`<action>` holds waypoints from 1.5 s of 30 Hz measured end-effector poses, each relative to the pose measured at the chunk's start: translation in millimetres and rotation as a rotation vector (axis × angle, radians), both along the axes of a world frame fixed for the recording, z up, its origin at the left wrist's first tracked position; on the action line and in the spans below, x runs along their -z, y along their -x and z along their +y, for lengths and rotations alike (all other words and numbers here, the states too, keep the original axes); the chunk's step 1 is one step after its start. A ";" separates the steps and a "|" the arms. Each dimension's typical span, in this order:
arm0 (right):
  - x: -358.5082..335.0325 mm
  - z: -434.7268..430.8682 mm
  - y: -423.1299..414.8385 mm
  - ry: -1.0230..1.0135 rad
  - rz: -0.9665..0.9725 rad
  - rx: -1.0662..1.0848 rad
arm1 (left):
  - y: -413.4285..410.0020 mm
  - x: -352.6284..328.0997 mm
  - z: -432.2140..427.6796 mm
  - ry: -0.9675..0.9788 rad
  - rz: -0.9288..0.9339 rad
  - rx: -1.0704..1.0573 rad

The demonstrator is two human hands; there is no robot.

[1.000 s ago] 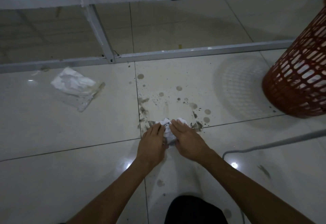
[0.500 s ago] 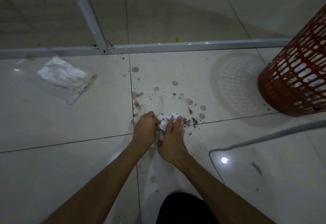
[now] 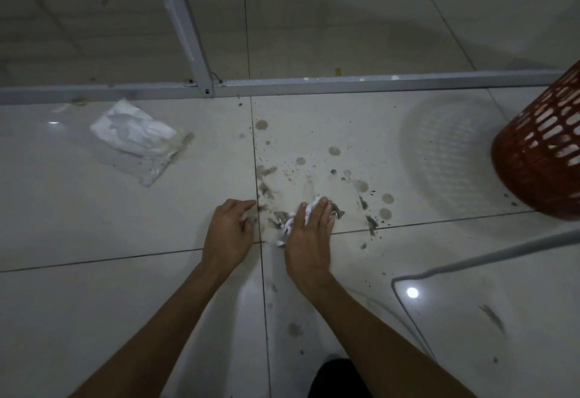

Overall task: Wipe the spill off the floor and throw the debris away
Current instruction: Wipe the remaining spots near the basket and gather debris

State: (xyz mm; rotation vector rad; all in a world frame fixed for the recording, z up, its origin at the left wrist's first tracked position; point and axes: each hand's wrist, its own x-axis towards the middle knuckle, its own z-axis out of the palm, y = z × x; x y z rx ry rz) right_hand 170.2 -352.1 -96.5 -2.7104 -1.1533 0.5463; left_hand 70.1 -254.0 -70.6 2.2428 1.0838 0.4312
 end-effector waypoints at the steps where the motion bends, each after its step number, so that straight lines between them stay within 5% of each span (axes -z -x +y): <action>1: 0.5 5.6 -0.2 -0.013 -0.006 0.018 | 0.5 0.2 5.3 -0.008 0.006 -0.004; 13: -5.7 91.7 -43.5 -0.034 -0.085 0.041 | 7.9 -5.4 51.7 -0.028 -0.033 -0.011; 37: 3.1 42.6 -4.2 -0.523 -0.008 -0.852 | 33.9 -5.9 48.6 -0.030 0.022 0.000; 42: -2.4 28.5 -6.2 -0.393 0.092 -0.909 | 42.7 -5.4 40.6 -0.038 0.031 0.004; 45: -18.9 31.2 -17.6 -0.351 0.313 -0.786 | 43.4 -8.4 37.9 -0.035 0.030 0.006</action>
